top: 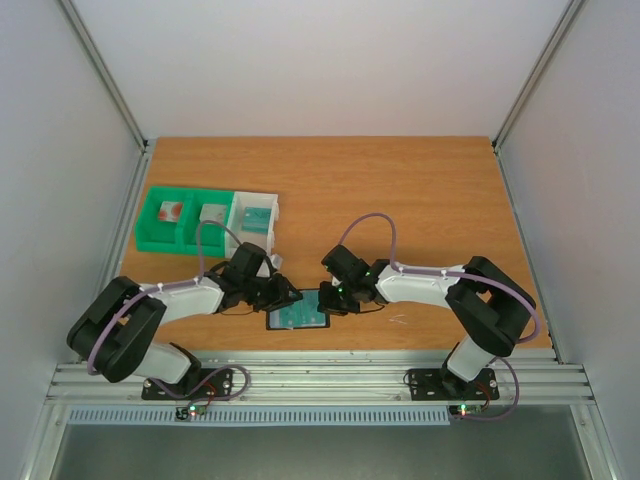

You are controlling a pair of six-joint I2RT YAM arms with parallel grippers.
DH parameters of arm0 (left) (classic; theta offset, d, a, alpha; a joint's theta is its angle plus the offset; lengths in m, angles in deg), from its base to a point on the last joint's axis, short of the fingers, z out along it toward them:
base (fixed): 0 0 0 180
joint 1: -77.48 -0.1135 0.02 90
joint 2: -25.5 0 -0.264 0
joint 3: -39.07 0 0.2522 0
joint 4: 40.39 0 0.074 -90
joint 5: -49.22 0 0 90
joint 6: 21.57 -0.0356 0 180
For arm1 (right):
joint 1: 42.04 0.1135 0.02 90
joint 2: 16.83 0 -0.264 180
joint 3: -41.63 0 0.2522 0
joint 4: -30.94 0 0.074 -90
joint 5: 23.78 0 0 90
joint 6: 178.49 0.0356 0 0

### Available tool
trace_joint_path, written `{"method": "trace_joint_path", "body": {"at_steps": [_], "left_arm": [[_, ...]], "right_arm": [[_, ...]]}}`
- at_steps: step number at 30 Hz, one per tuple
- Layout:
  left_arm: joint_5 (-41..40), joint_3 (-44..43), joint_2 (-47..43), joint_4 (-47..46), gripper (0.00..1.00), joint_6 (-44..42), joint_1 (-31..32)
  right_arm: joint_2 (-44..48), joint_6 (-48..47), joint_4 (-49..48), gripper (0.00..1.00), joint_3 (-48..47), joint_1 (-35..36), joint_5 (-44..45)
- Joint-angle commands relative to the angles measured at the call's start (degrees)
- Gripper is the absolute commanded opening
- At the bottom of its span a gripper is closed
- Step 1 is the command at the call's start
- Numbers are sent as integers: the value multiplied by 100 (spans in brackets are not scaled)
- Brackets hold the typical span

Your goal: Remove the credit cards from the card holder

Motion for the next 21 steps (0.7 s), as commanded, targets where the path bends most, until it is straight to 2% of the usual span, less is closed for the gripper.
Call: {"method": "trace_joint_path", "body": {"at_steps": [1,5,12,21], "left_arm": [[-162,116,55,252,34,-59,0],[-19,220,219,-162,34,120,5],[-34,165,193,-83,34,77,4],[-7,275,218,-325,33,145,7]], "right_arm": [[-94,-58,272,9,21,-27,157],[-184,34,110,9,110,-28,0],[239,-76,410,9,-25,-28,202],[-106,-23,119,7,46,-27,-36]]}}
